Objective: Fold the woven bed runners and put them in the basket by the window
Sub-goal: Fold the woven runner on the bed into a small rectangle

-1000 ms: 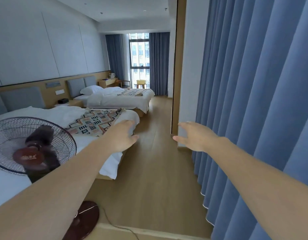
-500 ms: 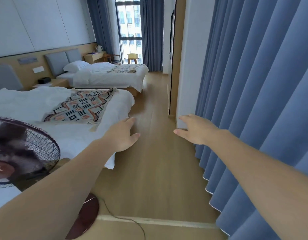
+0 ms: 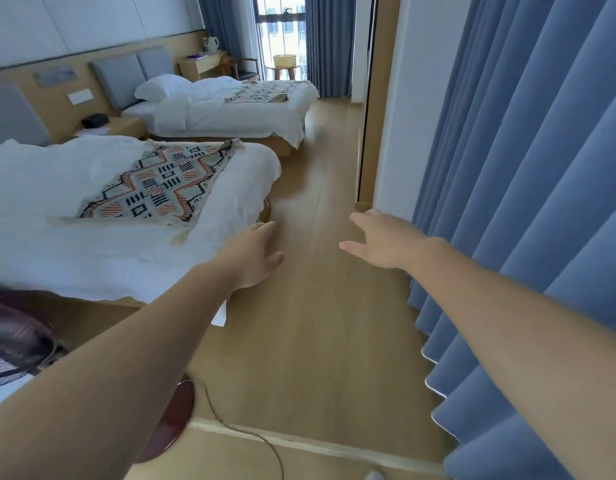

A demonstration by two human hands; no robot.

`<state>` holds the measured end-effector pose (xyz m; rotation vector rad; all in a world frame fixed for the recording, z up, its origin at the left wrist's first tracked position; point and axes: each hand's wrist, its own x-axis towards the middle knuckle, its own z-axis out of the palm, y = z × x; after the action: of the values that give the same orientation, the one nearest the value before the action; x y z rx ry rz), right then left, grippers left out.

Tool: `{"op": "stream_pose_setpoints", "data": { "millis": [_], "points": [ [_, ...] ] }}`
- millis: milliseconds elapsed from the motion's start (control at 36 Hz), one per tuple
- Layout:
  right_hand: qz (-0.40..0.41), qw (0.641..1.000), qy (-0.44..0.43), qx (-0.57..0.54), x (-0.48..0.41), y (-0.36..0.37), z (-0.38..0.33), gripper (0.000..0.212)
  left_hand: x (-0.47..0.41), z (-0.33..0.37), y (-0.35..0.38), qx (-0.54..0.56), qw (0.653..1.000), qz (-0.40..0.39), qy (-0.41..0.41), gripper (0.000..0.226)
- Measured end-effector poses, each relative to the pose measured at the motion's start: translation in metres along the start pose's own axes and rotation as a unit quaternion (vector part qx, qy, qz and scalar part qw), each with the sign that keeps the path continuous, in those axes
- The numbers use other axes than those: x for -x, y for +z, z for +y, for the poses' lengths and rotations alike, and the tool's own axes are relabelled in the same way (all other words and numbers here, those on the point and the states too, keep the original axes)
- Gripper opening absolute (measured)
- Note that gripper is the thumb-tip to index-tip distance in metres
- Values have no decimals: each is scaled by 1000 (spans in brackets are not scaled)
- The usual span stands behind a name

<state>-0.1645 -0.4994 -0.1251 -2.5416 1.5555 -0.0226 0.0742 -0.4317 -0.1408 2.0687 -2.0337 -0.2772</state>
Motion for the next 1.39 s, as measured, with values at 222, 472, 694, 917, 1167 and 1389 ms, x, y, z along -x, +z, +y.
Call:
{"op": "stream_pose_setpoints", "data": {
  "millis": [222, 472, 694, 917, 1167, 1389],
  "points": [
    [-17, 1000, -14, 5, -91, -13, 73, 63, -98, 22, 15, -2, 999, 4, -37, 65],
    [-44, 999, -30, 6, -168, -8, 108, 63, -169, 12, 33, 17, 998, -7, -65, 66],
    [-57, 998, -37, 10, -247, -3, 120, 64, -246, -19, 46, 10, 997, -2, -74, 66],
    [-52, 998, -31, 21, -366, -9, 122, 61, -354, -73, 44, 18, 996, 7, -85, 66],
    [-53, 998, -35, 16, -494, -20, 112, 63, -465, -133, 21, 21, 996, 6, -92, 64],
    [-71, 996, -48, 19, -591, -21, 118, 60, -538, -163, 21, 23, 993, 3, -112, 64]
  ]
}}
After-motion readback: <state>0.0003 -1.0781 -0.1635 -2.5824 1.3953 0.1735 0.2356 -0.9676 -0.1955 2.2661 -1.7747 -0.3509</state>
